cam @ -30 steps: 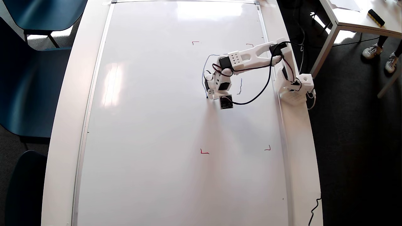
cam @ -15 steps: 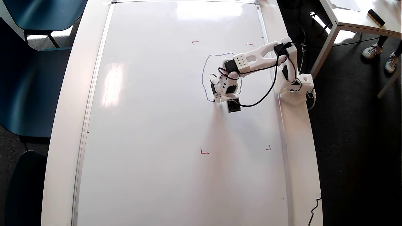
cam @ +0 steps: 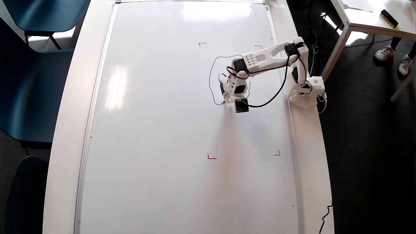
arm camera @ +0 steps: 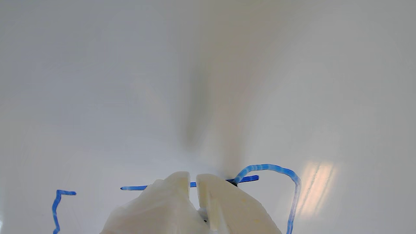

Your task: Draw on a whiteboard a robot head using a pen attached to the gripper

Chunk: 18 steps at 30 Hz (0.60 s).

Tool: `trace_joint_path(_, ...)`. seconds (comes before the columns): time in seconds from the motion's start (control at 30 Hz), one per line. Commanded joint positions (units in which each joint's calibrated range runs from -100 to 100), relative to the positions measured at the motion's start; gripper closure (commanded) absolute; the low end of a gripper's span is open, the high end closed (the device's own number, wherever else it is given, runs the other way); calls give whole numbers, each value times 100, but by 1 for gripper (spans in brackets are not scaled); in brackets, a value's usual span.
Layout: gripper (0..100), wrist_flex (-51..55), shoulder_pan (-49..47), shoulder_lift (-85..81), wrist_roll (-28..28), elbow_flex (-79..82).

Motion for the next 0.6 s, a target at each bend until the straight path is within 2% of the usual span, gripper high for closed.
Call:
trace_joint_path(0.0, 99, 92, 72, -158, -118, -222)
trace_joint_path(0.27, 99, 865, 6, -367, -365, -1484)
trace_joint_path(0.57, 99, 1057, 50, -1063, -370, -585)
